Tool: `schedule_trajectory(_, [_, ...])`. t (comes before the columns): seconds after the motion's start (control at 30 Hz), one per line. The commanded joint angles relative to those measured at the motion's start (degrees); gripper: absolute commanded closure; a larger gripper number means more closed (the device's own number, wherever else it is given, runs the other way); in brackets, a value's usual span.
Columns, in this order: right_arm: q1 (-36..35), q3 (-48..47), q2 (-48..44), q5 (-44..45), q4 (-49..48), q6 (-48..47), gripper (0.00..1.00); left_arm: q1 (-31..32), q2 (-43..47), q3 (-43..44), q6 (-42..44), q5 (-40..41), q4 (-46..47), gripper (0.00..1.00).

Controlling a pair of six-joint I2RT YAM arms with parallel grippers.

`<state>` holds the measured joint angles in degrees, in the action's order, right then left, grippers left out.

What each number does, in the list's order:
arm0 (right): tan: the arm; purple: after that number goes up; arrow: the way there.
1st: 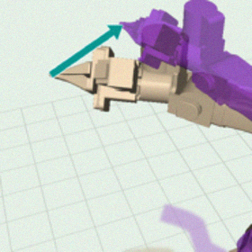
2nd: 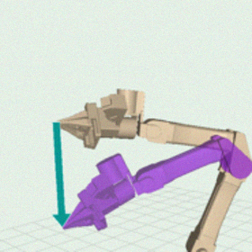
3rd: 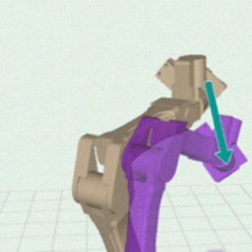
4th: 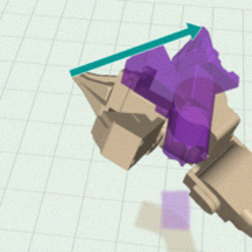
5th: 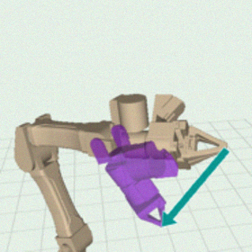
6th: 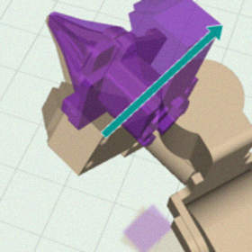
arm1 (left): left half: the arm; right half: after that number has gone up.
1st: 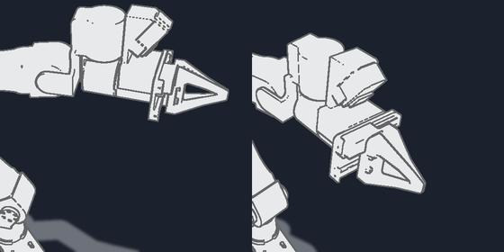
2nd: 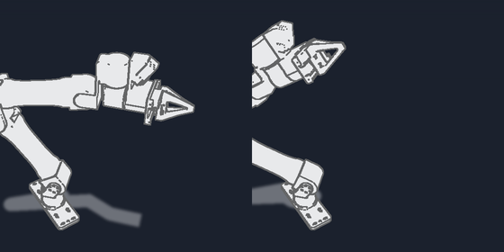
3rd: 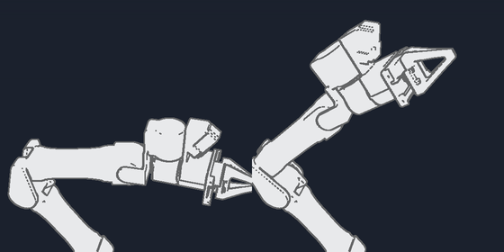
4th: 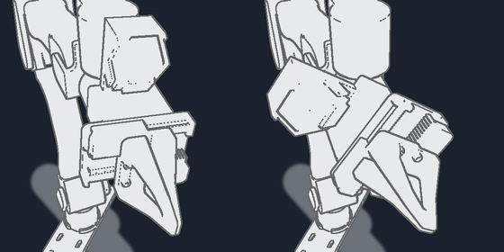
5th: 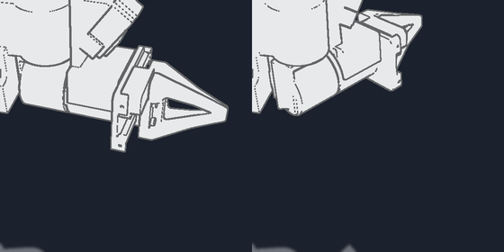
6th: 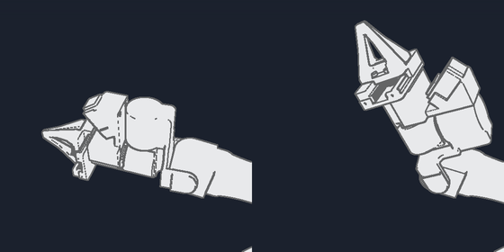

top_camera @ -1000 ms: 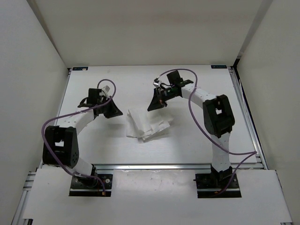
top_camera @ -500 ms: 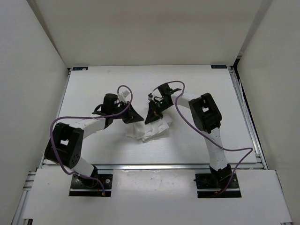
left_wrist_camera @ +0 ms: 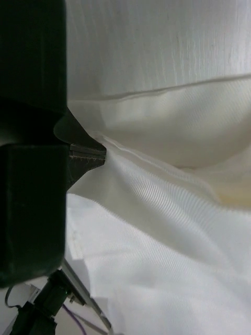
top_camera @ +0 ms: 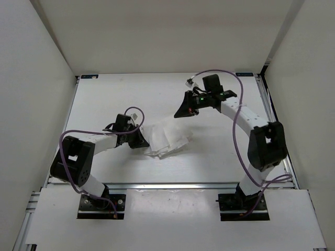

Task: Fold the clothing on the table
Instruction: Fold the skirt

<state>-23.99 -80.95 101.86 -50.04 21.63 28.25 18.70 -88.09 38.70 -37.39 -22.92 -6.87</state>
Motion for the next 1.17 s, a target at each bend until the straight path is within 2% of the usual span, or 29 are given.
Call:
schedule_trajectory(0.0, [1.75, 3.33, -7.27, 2.13, -1.16, 0.32, 0.99, 1.08, -2.6, -1.08, 0.74, 3.23, 1.85, 1.0])
schedule_trajectory(0.13, [3.94, 6.06, -13.35, 7.57, 4.28, -3.37, 0.98, 0.9, -4.71, -0.99, -0.49, 3.66, 5.19, 1.0])
schedule_trajectory(0.17, [4.04, 6.59, -15.45, 8.2, 5.0, -3.81, 0.95, 0.73, -5.07, -0.99, -0.84, 3.58, 5.73, 1.0])
schedule_trajectory(0.27, [6.74, 9.05, -20.72, 10.75, 7.63, -5.31, 0.82, -0.23, -3.85, -0.29, -2.42, 2.36, 5.38, 1.0])
schedule_trajectory(0.3, [7.72, 10.53, -22.83, 11.62, 8.34, -5.57, 0.74, -0.76, -1.4, 0.06, -2.95, 2.09, 5.12, 0.99])
schedule_trajectory(0.4, [11.06, 14.75, -28.63, 14.52, 8.78, -6.89, 0.6, -3.39, 8.16, 2.17, -2.26, 4.27, 1.17, 0.92])
schedule_trajectory(0.47, [13.86, 19.31, -31.71, 15.58, 7.47, -6.72, 0.55, -5.76, 14.07, 4.71, 0.37, 5.6, -4.61, 0.66])
schedule_trajectory(0.5, [15.62, 20.47, -33.38, 15.85, 7.38, -6.89, 0.52, -7.87, 14.87, 5.24, 1.86, 4.65, -7.51, 0.59])
schedule_trajectory(0.6, [20.37, 24.08, -34.54, 16.2, 8.51, -8.03, 0.46, -11.22, 18.13, 5.34, 5.82, 5.77, -13.05, 0.27])
schedule_trajectory(0.63, [21.52, 24.17, -34.28, 16.99, 9.3, -8.47, 0.44, -11.92, 19.18, 5.16, 8.01, 5.17, -14.9, 0.21])
schedule_trajectory(0.67, [21.96, 24.08, -33.84, 18.56, 10.96, -9.43, 0.43, -11.84, 20.06, 4.64, 9.16, 5.08, -15.71, 0.01])
schedule_trajectory(0.77, [22.5, 21.63, -30.68, 25.58, 15.44, -13.12, 0.43, -12.72, 21.64, 3.06, 12.24, 3.41, -20.1, 0.01])
schedule_trajectory(0.9, [21.35, 17.41, -25.32, 32.27, 19.76, -15.85, 0.43, -11.23, 25.07, -0.72, 12.69, 7.1, -23.18, 0.01])
schedule_trajectory(1.03, [19.07, 17.92, -23.29, 32.64, 19.59, -15.68, 0.41, -14.21, 29.47, -3.8, 12.6, 3.68, -24.67, 0.01])
schedule_trajectory(1.13, [16.44, 18.28, -22.5, 34.04, 18.37, -15.94, 0.4, -14.66, 30.52, -4.15, 14.71, 4.28, -27.13, 0.01])
